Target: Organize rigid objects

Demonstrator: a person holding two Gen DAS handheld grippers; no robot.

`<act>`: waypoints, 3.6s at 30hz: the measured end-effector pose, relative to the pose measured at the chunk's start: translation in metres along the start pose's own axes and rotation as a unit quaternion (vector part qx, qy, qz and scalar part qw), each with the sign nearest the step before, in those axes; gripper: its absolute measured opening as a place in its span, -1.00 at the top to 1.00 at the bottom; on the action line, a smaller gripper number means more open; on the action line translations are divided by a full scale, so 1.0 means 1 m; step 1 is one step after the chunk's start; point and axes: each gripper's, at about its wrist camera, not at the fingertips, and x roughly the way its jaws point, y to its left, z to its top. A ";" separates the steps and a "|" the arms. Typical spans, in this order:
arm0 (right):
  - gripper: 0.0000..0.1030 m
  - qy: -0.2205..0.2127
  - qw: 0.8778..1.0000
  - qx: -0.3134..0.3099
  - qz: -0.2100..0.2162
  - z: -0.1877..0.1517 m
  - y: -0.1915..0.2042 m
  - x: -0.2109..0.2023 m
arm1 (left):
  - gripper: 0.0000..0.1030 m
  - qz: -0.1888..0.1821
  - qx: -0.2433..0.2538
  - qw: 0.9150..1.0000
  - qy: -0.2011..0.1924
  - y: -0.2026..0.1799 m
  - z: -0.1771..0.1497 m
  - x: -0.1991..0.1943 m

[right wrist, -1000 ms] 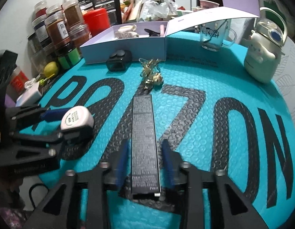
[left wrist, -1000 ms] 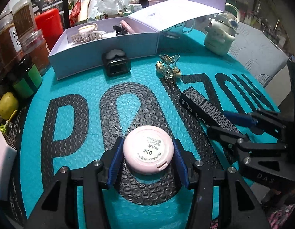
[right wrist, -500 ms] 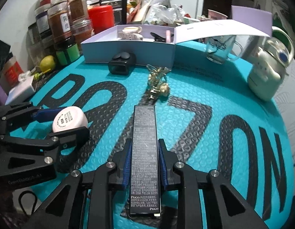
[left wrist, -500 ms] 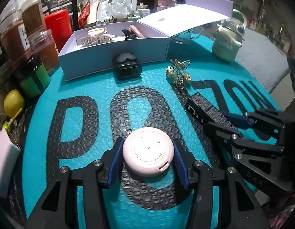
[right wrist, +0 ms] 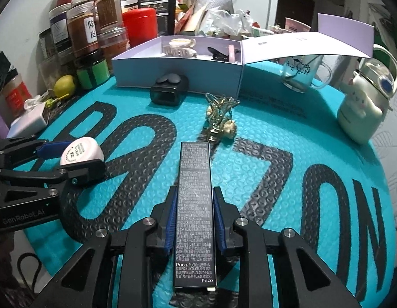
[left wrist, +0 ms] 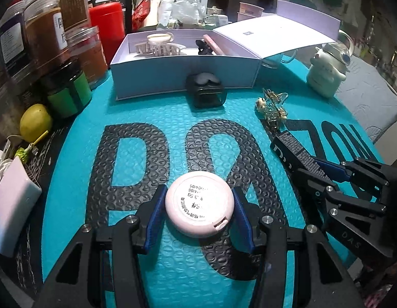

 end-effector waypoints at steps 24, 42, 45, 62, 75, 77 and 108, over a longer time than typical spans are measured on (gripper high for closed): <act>0.51 0.010 0.998 0.023 0.054 0.006 -0.004 -0.006 | 0.03 -0.024 -0.053 0.998 0.016 0.020 0.013 0.005; 0.51 -0.001 0.996 0.004 0.085 0.019 0.003 -0.012 | 0.03 -0.004 -0.048 0.999 -0.015 0.030 0.034 -0.010; 0.51 -0.005 0.996 -0.002 0.093 0.025 0.004 -0.014 | 0.03 -0.010 -0.048 0.999 -0.021 0.029 0.044 -0.012; 0.51 -0.044 0.994 -0.028 0.091 0.071 -0.008 -0.029 | 0.03 0.007 -0.013 0.998 -0.061 0.018 0.095 -0.019; 0.51 -0.051 0.994 -0.041 0.092 0.099 -0.020 -0.021 | 0.03 0.019 -0.003 0.997 -0.077 0.017 0.127 -0.010; 0.51 -0.052 0.994 -0.039 0.093 0.104 -0.023 -0.019 | 0.03 0.016 -0.003 0.997 -0.077 0.017 0.132 -0.008; 0.51 -0.100 0.992 -0.011 0.081 0.198 -0.057 0.010 | 0.02 0.025 0.024 0.993 -0.113 0.034 0.233 0.030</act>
